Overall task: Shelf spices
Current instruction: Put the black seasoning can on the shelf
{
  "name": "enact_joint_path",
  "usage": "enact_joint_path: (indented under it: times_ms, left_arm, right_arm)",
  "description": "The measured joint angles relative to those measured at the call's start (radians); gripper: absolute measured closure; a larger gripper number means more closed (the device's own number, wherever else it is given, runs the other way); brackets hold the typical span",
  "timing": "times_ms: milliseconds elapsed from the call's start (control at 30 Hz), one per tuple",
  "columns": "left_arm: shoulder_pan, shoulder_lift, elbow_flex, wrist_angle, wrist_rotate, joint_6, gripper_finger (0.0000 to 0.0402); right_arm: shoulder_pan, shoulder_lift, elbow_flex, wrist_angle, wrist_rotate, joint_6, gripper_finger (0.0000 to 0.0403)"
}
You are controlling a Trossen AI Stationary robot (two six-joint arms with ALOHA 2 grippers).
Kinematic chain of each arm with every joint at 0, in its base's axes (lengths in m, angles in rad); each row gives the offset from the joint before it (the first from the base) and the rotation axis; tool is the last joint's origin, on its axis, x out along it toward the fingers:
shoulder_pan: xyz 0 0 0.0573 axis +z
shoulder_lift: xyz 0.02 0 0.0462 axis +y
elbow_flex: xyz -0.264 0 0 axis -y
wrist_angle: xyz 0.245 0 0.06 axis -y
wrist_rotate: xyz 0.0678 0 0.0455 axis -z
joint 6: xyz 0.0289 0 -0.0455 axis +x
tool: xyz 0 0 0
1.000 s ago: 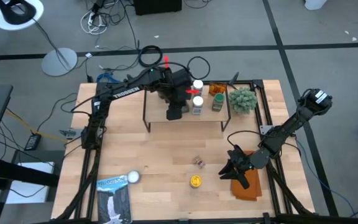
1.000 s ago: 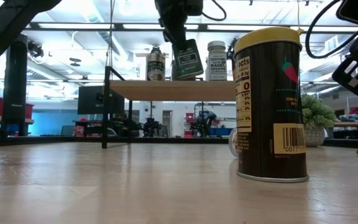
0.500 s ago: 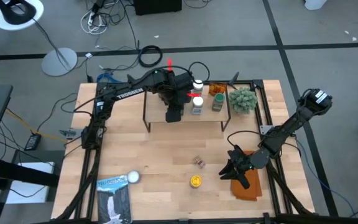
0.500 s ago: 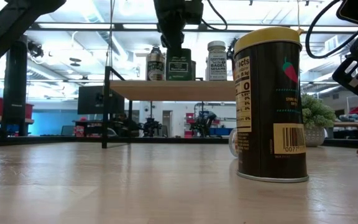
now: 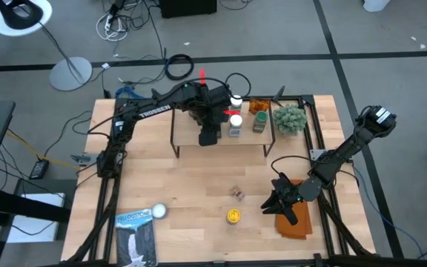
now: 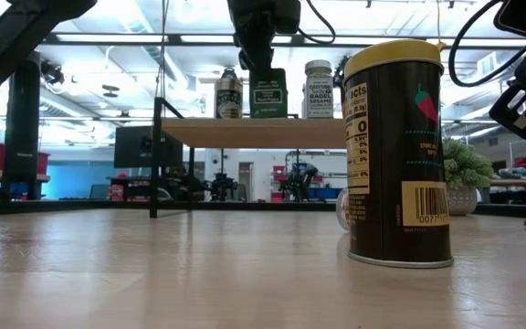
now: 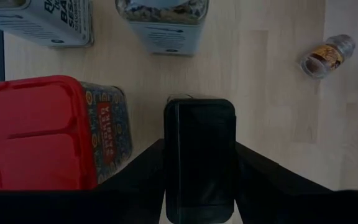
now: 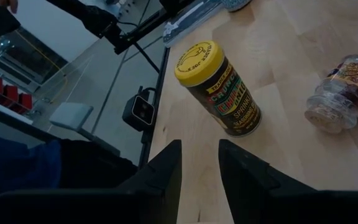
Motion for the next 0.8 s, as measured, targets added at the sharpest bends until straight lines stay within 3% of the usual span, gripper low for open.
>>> enact_joint_path:
  times_ms: [233, 567, 800]
  left_arm:
    - [0.0, 0.0, 0.0, 0.0, 0.0, 0.0, 0.0233]
    - [0.0, 0.0, 0.0, 0.001, -0.009, -0.001, 0.0172]
    - [0.0, -0.006, 0.041, 0.004, -0.011, -0.002, 0.0159]
  right_arm:
    - [0.0, 0.0, 0.0, 0.0, 0.0, 0.001, 0.0296]
    - [0.0, 0.0, 0.0, 0.0, 0.0, 0.001, 0.0296]
    - [0.0, 0.0, 0.0, 0.0, 0.0, 0.002, 0.0296]
